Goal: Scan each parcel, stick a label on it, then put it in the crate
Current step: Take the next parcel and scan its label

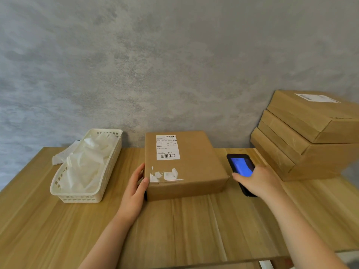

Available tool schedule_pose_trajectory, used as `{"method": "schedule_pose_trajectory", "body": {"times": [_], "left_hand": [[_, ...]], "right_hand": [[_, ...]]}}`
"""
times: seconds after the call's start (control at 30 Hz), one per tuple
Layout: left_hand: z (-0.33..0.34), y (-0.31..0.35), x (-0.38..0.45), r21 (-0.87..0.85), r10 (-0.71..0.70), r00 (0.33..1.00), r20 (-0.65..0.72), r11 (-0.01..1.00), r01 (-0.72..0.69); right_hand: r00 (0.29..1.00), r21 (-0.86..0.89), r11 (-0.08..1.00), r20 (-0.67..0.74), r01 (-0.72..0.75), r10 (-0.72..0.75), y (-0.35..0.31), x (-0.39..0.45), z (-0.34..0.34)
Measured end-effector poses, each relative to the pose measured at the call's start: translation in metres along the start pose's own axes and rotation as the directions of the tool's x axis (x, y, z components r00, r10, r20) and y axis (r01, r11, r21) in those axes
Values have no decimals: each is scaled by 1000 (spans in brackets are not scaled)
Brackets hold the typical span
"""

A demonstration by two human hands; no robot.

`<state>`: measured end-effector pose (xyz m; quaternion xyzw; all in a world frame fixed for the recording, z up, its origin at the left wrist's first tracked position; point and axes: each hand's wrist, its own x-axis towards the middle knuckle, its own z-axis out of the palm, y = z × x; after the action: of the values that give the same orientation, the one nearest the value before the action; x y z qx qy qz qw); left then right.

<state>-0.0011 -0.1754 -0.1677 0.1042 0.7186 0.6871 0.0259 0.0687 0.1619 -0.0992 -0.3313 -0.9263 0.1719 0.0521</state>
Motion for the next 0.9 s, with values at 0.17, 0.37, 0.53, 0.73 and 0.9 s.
{"method": "schedule_pose_trajectory", "body": {"times": [0.17, 0.37, 0.53, 0.73, 0.9], "left_hand": [[-1, -2, 1, -5, 9, 1000, 11, 1000, -8], [-1, -4, 2, 12, -4, 1000, -1, 1000, 4], [0, -7, 3, 42, 15, 1000, -11, 999, -15], [-2, -14, 1, 154, 122, 987, -101, 982, -105], [-14, 6, 2, 251, 174, 968, -183, 960, -125]], "right_hand": [[996, 4, 996, 11, -84, 84, 24, 6, 49], [997, -102, 992, -41, -72, 68, 25, -1, 61], [993, -72, 993, 67, -96, 101, 20, 4, 49], [980, 68, 982, -109, 176, -168, -47, 5, 28], [877, 169, 866, -197, 470, -437, -119, -6, 31]]}}
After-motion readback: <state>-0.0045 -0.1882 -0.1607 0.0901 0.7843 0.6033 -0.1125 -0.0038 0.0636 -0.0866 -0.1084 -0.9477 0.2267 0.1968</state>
